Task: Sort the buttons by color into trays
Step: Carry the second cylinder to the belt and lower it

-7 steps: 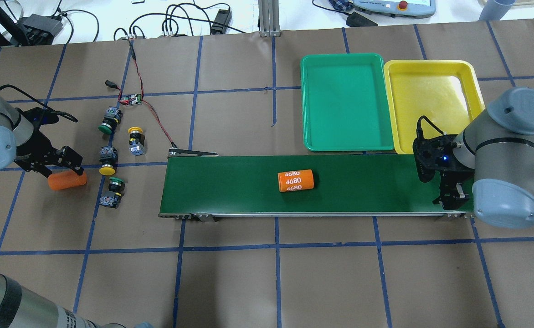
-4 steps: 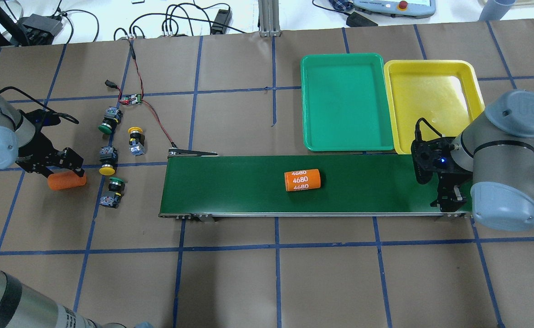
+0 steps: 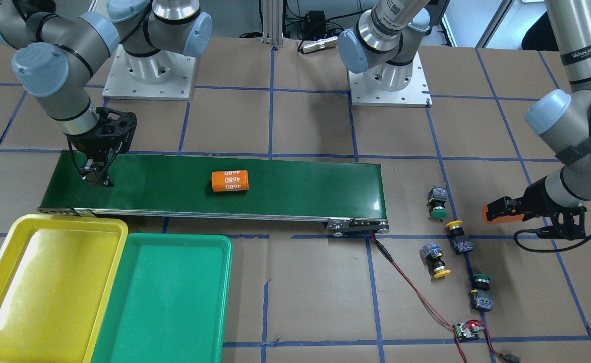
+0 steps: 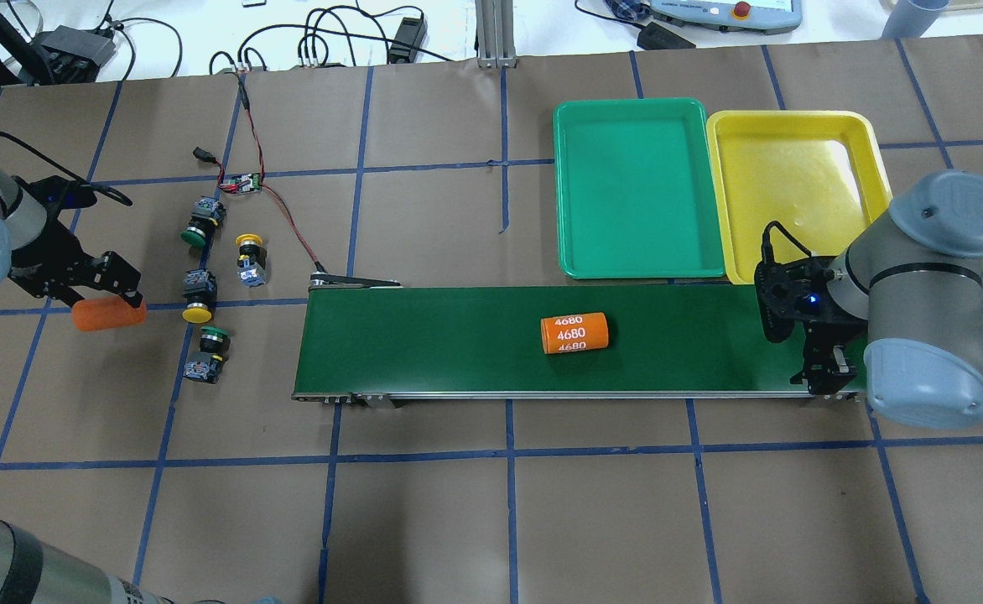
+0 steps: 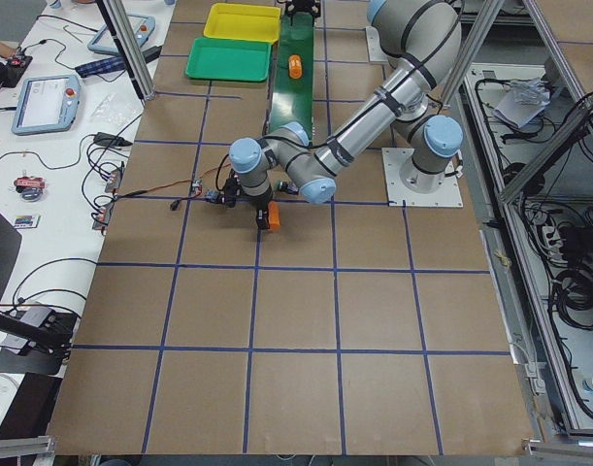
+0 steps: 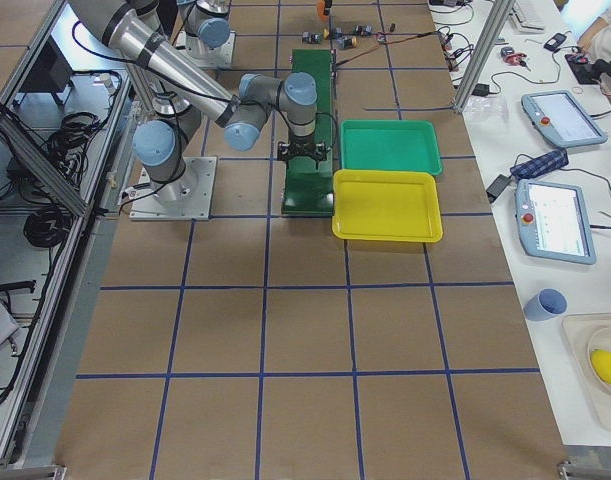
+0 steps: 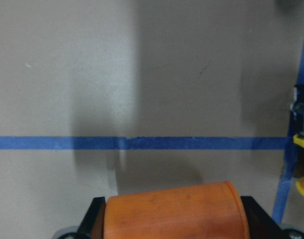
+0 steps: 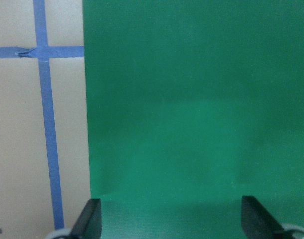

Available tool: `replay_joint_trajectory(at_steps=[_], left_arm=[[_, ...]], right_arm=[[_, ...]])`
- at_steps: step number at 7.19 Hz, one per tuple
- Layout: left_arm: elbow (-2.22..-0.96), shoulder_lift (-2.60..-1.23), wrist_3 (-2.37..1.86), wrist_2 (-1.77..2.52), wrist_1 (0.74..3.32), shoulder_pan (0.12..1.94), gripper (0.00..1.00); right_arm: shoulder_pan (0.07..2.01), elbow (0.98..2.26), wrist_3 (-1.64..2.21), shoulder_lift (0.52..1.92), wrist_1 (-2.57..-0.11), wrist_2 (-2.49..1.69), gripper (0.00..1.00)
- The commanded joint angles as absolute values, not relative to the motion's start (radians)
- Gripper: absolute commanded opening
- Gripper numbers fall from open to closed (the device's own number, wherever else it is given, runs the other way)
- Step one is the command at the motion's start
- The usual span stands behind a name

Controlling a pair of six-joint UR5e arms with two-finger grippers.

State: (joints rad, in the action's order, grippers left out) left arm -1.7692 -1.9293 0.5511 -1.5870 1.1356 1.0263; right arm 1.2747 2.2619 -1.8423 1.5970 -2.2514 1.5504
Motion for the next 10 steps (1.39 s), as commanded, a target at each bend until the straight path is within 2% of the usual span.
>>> replay_joint_trajectory(at_steps=[1,4,7,10], left_arm=[[-1.707,-1.838,0.545,-1.529,1.297,1.177,0.0],[-1.761,-1.784,0.476,-1.514,1.295,1.363,0.0],[-1.908,-1.749,0.263,-1.491,1.217,1.446,0.0],[-1.94,-1.758,0.067,-1.473,1.186,1.546,0.0]], right_arm=[[1.275,2.263,-1.842,1.595,-2.255,1.549,1.0],[1.275,2.263,-1.842,1.595,-2.255,1.549,1.0],[1.275,2.261,-1.842,1.595,-2.255,1.548,1.0],[1.275,2.26,-1.842,1.595,-2.255,1.529,1.0]])
